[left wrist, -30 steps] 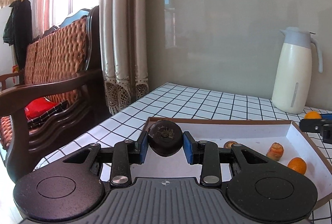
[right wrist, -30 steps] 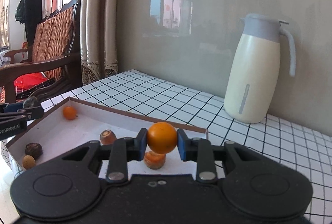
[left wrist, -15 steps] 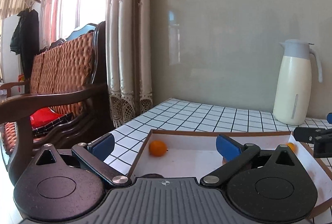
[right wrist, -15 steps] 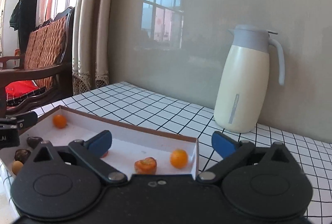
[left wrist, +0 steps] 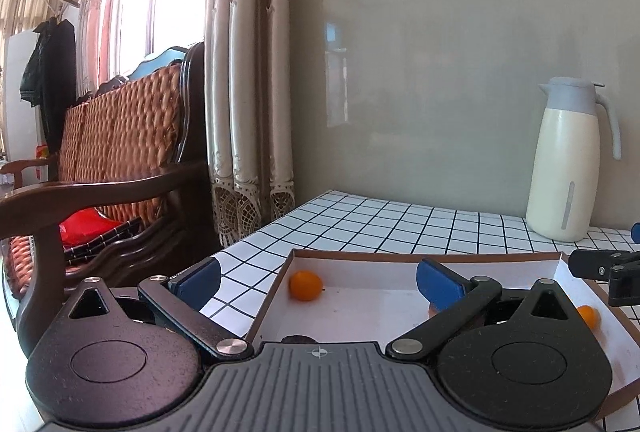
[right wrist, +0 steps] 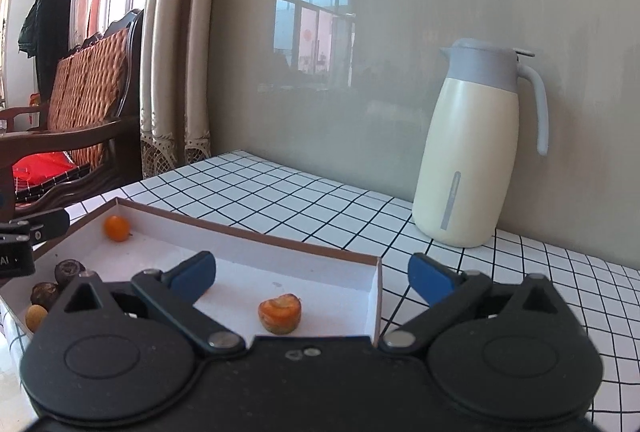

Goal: Organize fruits

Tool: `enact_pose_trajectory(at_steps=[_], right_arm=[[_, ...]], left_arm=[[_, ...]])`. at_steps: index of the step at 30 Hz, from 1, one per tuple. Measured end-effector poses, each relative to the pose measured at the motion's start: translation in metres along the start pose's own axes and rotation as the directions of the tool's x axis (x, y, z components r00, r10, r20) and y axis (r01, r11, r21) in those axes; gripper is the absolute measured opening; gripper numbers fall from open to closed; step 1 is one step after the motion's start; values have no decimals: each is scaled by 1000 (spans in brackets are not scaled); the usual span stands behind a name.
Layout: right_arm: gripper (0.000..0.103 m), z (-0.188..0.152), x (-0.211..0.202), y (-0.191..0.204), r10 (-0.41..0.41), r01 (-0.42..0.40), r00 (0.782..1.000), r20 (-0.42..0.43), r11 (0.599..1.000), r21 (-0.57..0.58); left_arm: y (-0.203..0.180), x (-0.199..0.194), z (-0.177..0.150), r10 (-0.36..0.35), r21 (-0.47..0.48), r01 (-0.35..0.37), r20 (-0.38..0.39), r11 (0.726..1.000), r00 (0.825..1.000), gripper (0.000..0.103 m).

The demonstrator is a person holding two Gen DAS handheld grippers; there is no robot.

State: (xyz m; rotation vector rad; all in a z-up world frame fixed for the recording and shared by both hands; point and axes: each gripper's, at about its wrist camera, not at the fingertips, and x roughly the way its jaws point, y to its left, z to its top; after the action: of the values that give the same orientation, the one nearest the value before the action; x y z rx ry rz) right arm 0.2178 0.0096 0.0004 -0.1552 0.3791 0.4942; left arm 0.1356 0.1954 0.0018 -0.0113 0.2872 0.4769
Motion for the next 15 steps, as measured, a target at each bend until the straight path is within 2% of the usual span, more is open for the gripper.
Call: enact_pose_trajectory(at_steps=[10,15], right_arm=[[97,6,-17,-3,-7,7,1000,-1,1000,-2],[97,11,-46,-6,-19,18,999,37,1000,18]], left_arm=[[-4,-13,10,-18,1,18,-17,1000,1000,103],[-7,-33,13,-51,8,51,-29,999,998,103]])
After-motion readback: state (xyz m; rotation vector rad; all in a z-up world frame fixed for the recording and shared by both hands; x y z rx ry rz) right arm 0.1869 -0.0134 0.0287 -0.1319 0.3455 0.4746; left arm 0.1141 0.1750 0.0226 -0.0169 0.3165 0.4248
